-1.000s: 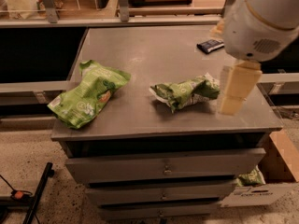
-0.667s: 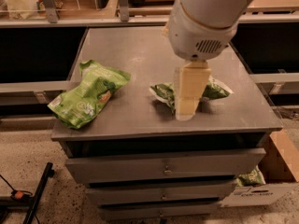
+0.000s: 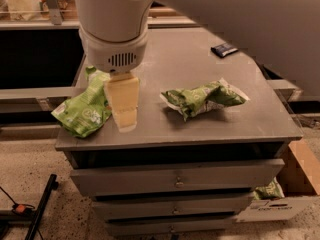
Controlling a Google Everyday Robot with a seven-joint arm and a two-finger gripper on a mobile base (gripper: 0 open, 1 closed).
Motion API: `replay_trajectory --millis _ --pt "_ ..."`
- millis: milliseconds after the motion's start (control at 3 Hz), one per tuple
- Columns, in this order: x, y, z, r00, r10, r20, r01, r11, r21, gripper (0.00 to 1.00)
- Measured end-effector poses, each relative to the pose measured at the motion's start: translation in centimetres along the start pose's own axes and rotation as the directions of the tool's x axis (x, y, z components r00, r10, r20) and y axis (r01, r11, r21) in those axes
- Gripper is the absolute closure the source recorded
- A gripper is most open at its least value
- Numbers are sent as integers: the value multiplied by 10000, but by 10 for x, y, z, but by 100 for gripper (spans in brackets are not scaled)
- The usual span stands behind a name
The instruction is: Pick green rice chip bag
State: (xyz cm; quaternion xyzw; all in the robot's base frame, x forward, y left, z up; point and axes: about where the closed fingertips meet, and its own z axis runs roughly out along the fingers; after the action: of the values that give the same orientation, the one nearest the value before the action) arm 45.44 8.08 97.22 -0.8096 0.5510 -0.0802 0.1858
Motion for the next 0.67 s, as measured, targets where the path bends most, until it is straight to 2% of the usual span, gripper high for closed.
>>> replay_trajectory --millis 333,667 --pt "-2 0 -3 10000 -23 7 23 10000 63 0" --pt "-1 -14 1 9996 -264 125 263 9997 22 0"
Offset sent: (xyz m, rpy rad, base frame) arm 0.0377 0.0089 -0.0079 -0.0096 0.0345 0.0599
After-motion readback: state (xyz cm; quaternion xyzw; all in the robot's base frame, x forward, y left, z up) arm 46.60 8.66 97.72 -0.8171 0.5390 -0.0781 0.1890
